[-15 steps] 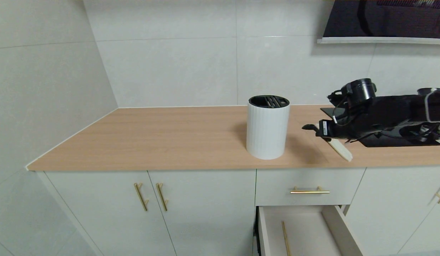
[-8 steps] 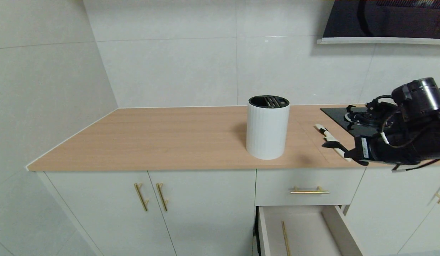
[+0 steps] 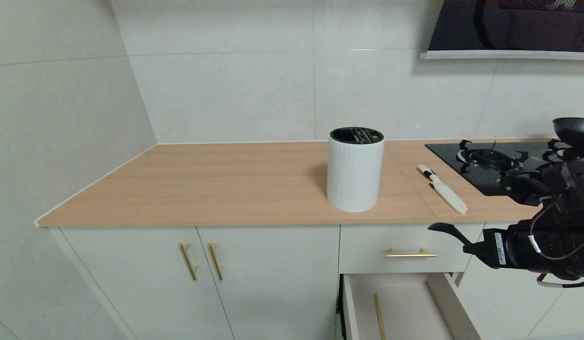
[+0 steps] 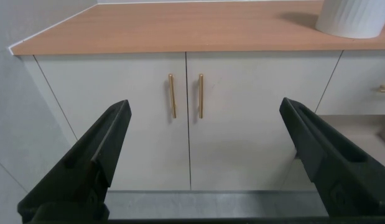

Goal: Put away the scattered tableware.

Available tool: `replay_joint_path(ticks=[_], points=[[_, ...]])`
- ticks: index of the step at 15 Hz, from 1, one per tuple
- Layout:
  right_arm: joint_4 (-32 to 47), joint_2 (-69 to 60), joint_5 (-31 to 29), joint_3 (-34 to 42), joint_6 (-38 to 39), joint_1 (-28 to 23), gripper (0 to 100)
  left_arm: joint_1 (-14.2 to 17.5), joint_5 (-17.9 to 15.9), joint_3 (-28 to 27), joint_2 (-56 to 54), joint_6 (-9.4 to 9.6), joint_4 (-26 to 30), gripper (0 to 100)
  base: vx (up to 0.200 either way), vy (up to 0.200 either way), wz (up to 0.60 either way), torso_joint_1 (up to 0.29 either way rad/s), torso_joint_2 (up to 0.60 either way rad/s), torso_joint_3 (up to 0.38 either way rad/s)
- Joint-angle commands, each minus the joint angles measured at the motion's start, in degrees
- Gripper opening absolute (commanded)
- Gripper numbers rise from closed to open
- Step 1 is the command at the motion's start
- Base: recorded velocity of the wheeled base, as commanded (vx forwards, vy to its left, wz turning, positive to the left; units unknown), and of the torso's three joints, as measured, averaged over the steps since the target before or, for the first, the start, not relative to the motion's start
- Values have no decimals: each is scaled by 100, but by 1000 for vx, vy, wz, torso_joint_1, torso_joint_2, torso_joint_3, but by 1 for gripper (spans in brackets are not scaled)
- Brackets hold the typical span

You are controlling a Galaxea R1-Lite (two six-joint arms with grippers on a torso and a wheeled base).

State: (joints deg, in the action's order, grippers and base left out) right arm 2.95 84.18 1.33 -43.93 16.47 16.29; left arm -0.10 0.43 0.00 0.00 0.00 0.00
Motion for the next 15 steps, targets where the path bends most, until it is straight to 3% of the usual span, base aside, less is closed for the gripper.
replay_joint_path(ticks=[1, 9, 15], points=[[-172, 292, -10, 184, 5, 32, 0, 1, 1, 0, 0, 0, 0, 100, 0, 0, 0, 0, 0, 0], [-181, 407, -10, 298, -3, 32, 0, 1, 1, 0, 0, 0, 0, 100, 0, 0, 0, -8, 19, 13], [-190, 398, -19, 298, -3, 15, 0, 1, 1, 0, 0, 0, 0, 100, 0, 0, 0, -185, 441, 255]])
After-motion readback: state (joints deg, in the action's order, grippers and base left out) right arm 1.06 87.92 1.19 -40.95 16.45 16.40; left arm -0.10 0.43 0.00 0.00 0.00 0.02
